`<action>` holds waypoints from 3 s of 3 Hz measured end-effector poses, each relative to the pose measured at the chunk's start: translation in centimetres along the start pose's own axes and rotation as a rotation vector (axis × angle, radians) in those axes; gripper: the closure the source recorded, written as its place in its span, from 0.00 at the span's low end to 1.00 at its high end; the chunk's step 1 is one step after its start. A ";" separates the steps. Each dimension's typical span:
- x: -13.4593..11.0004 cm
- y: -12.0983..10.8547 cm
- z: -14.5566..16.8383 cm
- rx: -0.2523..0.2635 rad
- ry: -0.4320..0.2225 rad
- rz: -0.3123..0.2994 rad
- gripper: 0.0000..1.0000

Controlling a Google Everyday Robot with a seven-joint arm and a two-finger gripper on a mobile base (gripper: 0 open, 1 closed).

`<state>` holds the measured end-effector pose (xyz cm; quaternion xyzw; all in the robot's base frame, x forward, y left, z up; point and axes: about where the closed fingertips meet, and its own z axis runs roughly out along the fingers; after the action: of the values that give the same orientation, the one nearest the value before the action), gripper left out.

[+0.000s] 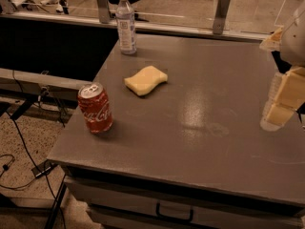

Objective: Pick sponge

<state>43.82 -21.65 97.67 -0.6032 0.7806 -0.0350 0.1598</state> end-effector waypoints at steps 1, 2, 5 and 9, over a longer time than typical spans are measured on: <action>-0.5 -0.4 0.1 0.006 -0.016 -0.007 0.00; -3.0 -3.1 1.4 -0.003 -0.080 -0.037 0.00; -19.9 -9.4 11.7 -0.178 -0.351 -0.176 0.00; -24.9 -7.2 23.8 -0.243 -0.336 -0.193 0.41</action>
Offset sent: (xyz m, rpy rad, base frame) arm 0.1049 0.0546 -0.0036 0.1675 -0.0352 0.1439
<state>62.96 3.48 82.05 -0.6874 0.6800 0.1451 0.2096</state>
